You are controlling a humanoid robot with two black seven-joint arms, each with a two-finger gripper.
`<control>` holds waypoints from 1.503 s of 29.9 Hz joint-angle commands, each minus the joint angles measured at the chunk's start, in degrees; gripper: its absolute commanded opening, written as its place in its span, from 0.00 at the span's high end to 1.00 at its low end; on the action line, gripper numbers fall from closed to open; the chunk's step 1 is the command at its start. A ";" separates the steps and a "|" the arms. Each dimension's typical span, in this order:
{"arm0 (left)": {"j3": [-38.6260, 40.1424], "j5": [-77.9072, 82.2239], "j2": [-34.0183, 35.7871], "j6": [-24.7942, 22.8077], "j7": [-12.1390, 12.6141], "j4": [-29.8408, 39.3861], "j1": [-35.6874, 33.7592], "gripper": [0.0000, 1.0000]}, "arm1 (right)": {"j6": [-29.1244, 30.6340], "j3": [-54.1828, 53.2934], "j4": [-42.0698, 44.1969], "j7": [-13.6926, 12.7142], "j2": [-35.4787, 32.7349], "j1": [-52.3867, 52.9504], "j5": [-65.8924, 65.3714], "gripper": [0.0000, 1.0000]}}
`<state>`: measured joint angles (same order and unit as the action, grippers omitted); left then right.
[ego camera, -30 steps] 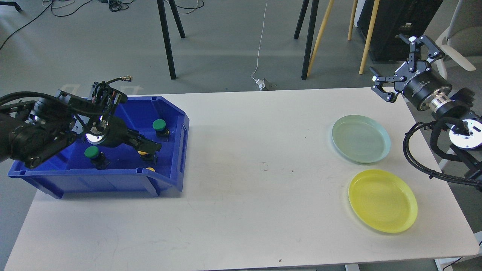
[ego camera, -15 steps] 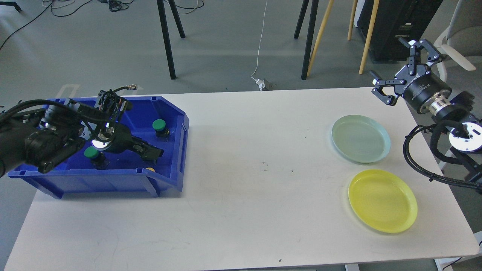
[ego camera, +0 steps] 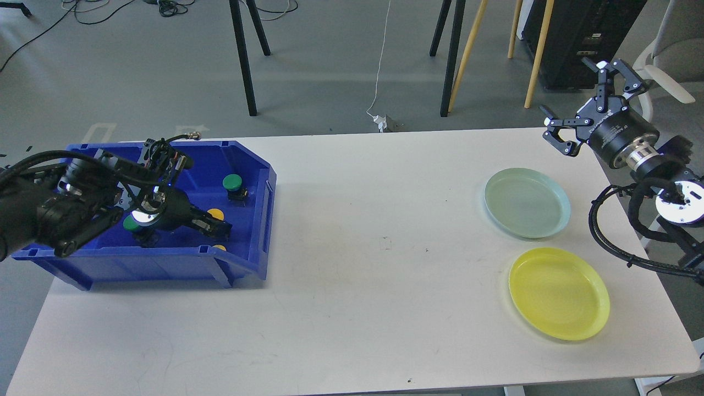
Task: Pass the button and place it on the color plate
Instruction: 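Lower the left gripper into the bin and grasp a yellow-topped button, then lift the button with the left gripper toward the right gripper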
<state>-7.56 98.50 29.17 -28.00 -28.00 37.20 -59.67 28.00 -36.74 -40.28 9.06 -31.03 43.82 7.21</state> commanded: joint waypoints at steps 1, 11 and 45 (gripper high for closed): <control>0.09 -0.15 -0.08 0.00 0.00 0.50 -0.44 0.94 | 0.00 0.00 -0.06 0.08 0.00 -0.31 0.00 0.01; 2.37 -1.20 9.22 0.00 0.00 9.09 -6.58 0.96 | 0.00 -0.26 -0.50 0.17 -0.26 -0.31 -0.09 0.01; 32.26 -56.40 -17.22 0.00 0.00 12.02 8.52 0.95 | 0.00 0.26 -24.23 1.75 0.35 -4.45 -17.58 0.01</control>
<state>25.01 42.01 12.02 -28.00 -27.99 49.23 -51.19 28.00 -36.91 -64.35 10.80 -31.24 38.11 -11.14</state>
